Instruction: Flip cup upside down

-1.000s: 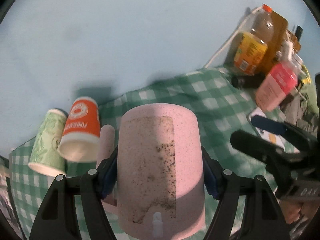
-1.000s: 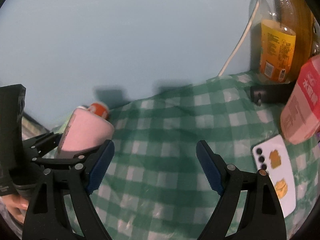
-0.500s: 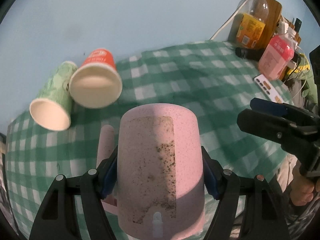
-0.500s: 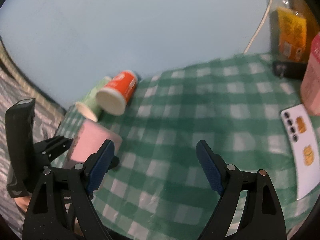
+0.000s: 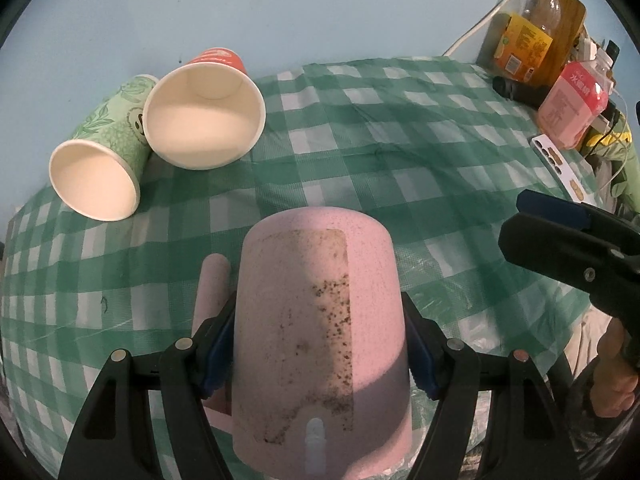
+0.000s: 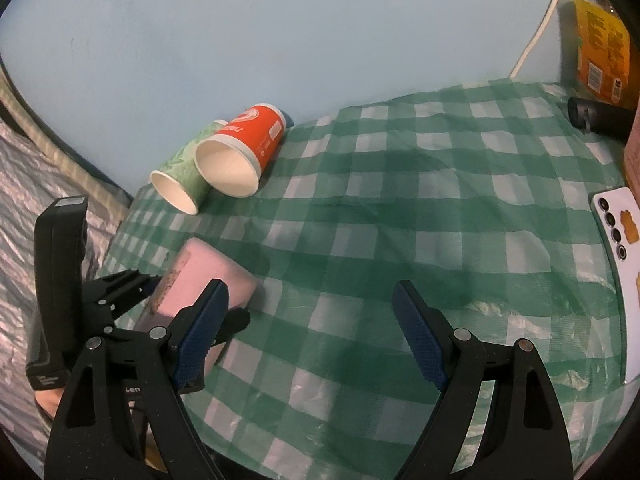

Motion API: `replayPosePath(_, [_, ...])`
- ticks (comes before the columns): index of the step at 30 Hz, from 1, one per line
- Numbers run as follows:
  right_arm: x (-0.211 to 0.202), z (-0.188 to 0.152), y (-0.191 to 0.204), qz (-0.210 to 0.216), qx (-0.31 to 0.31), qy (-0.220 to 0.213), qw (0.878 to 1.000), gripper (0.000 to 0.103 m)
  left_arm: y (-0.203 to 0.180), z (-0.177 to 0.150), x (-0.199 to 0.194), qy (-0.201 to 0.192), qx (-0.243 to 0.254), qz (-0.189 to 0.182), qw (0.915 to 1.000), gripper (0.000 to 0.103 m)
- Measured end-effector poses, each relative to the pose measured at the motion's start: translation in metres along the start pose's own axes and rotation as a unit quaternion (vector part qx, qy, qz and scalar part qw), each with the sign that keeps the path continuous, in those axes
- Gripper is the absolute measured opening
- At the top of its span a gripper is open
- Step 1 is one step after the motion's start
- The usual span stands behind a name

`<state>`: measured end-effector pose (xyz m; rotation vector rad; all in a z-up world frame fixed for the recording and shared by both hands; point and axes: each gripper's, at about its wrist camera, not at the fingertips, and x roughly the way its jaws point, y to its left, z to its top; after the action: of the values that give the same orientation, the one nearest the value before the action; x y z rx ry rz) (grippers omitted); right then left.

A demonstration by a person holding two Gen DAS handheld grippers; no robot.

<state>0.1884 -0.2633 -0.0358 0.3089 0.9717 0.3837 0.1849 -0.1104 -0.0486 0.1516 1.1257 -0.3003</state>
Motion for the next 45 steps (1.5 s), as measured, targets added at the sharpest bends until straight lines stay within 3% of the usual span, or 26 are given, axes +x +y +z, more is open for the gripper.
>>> replayPosePath(6, [-0.001,-0.001,-0.002,0.003,0.003,0.000,1.000,0.084,0.000,0.000,-0.016,-0.016,0.001,0.001,0.9999,0.083])
replayPosePath(13, [-0.010,-0.001,0.005,0.012,-0.001,-0.011,1.000,0.084,0.008,-0.012,-0.052,-0.065,-0.012,-0.022,0.9976,0.084])
replayPosePath(16, [-0.017,-0.004,0.011,0.022,-0.001,-0.018,1.000,0.084,0.015,-0.024,-0.067,-0.096,-0.025,-0.033,0.9946,0.091])
replayPosePath(25, [-0.024,-0.013,0.028,0.035,-0.004,-0.021,0.999,0.084,0.035,-0.042,-0.085,-0.135,-0.048,-0.024,0.9894,0.092])
replayPosePath(33, [-0.005,-0.005,0.045,0.046,0.020,0.018,0.999,0.084,0.058,-0.049,-0.090,-0.154,-0.075,-0.033,0.9846,0.092])
replayPosePath(40, [0.037,0.008,0.061,0.062,0.062,0.081,0.993,0.084,0.071,-0.048,-0.084,-0.155,-0.094,-0.037,0.9827,0.092])
replayPosePath(45, [0.061,0.016,0.059,0.046,0.095,0.110,0.988,0.084,0.079,-0.050,-0.083,-0.157,-0.096,-0.030,0.9825,0.092])
